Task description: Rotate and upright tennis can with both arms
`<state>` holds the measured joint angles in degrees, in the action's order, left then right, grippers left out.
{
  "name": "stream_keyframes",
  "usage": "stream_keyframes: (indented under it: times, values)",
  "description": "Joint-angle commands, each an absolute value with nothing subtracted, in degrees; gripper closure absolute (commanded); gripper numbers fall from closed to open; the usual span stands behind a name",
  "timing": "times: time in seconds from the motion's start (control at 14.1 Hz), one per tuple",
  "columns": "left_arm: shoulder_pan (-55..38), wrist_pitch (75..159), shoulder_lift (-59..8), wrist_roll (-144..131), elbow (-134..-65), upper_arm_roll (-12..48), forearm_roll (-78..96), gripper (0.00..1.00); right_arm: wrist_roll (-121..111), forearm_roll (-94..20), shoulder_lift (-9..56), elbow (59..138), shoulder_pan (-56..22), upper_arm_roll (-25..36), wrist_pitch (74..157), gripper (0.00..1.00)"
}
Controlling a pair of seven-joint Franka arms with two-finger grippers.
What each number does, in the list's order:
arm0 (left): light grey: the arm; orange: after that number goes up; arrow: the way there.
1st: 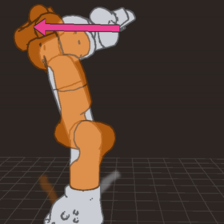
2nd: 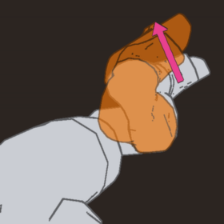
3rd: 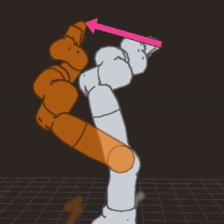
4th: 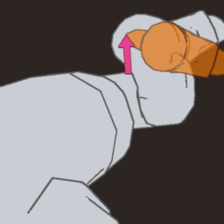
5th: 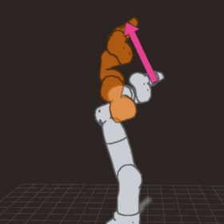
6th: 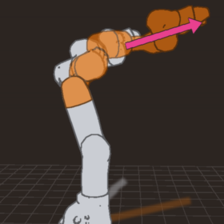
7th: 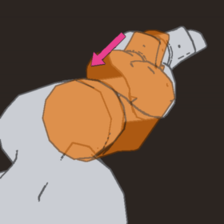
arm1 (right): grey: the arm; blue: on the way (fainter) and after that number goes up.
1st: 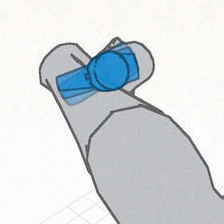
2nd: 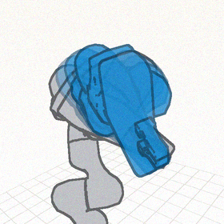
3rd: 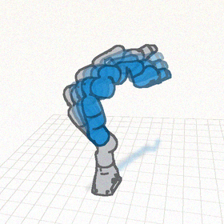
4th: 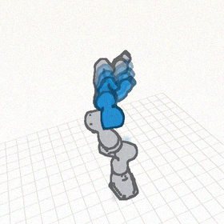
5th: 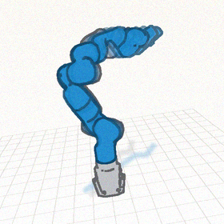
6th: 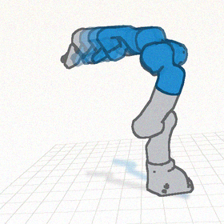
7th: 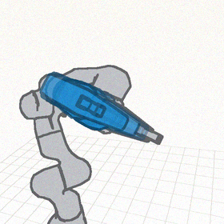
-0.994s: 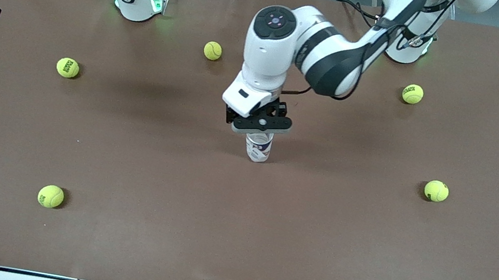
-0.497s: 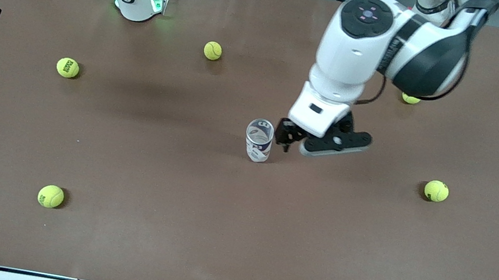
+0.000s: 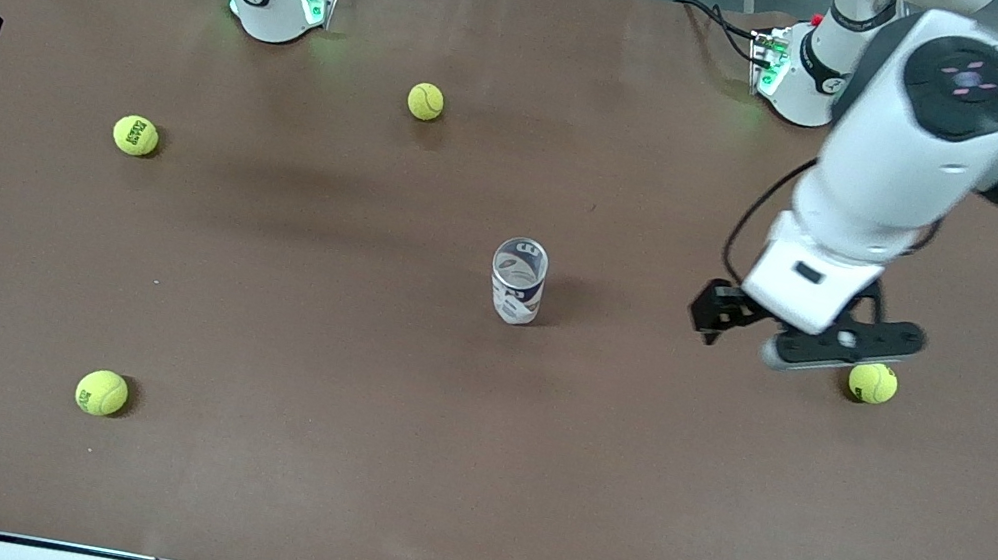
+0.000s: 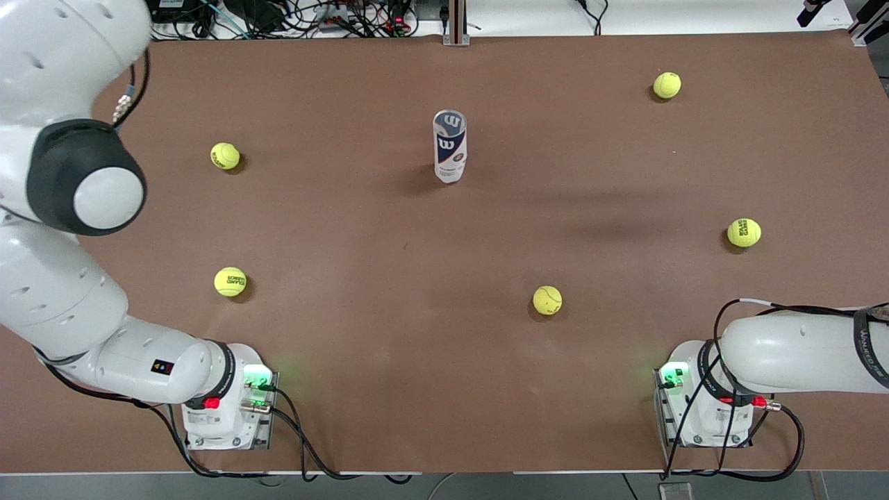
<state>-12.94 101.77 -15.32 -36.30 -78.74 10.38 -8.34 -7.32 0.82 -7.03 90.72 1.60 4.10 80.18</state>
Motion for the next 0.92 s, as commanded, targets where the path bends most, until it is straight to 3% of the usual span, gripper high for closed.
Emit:
stream_keyframes:
  times: [0.0, 0.21, 0.5, 0.57, 0.71, 0.85]
  values:
    - [-6.6, 101.5, -6.0, -27.6, -87.9, 10.9, -4.9, 0.00, -7.4, -0.3, -9.1, 92.9, 2.9, 3.1, 80.5, 0.00]
    - [-0.6, 101.5, -0.1, -17.1, -94.0, 10.9, -2.7, 0.00, -6.9, -1.5, -9.3, 92.9, 3.0, 3.3, 80.2, 0.00]
    - [5.7, 95.8, 4.5, -5.7, -94.7, 10.4, 0.3, 0.00, -4.5, -2.1, -9.3, 92.9, 3.0, 3.3, 79.9, 0.00]
    - [5.2, 93.7, 5.7, -3.2, -94.7, 9.4, 0.5, 0.00, -4.5, -2.1, -9.4, 92.9, 3.0, 3.3, 79.9, 0.00]
    - [-1.2, 91.2, 8.0, -1.5, -94.8, 1.1, 1.1, 0.00, -4.6, -2.1, -9.3, 92.9, 3.0, 3.3, 79.9, 0.00]
    - [-1.9, 89.4, 8.9, -0.4, -94.7, -0.1, 1.8, 0.00, -4.7, -2.1, -9.3, 92.9, 3.0, 3.3, 79.9, 0.00]
